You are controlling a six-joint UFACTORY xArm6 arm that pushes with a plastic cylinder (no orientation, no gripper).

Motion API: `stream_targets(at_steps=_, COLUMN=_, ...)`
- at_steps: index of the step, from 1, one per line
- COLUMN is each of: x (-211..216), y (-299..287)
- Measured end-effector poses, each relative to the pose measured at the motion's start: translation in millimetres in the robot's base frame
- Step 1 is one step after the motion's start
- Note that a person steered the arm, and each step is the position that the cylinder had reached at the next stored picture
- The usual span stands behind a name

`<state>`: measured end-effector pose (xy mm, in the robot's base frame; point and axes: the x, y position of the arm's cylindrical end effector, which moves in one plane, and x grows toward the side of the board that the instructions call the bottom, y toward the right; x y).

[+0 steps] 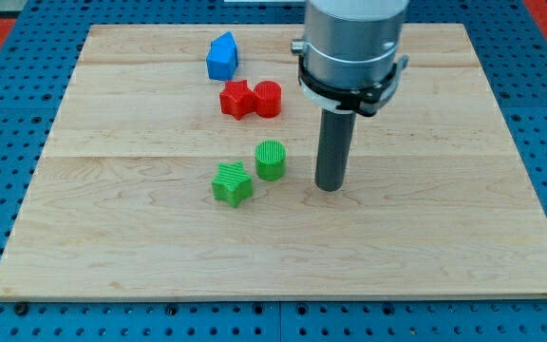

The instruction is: Move the green star along with green circle towards center

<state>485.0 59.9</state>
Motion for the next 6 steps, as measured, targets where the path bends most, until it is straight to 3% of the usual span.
stream_targets(at_steps=1, x=-47, y=-63)
stream_targets(at_steps=2, x=-28, y=-72)
stream_targets(at_steps=3, x=57, y=-58)
stream_targets(at_steps=4, x=39, y=-100)
stream_targets(at_steps=5, x=-21, y=-105)
stream_targets(at_steps=6, x=22, y=-57)
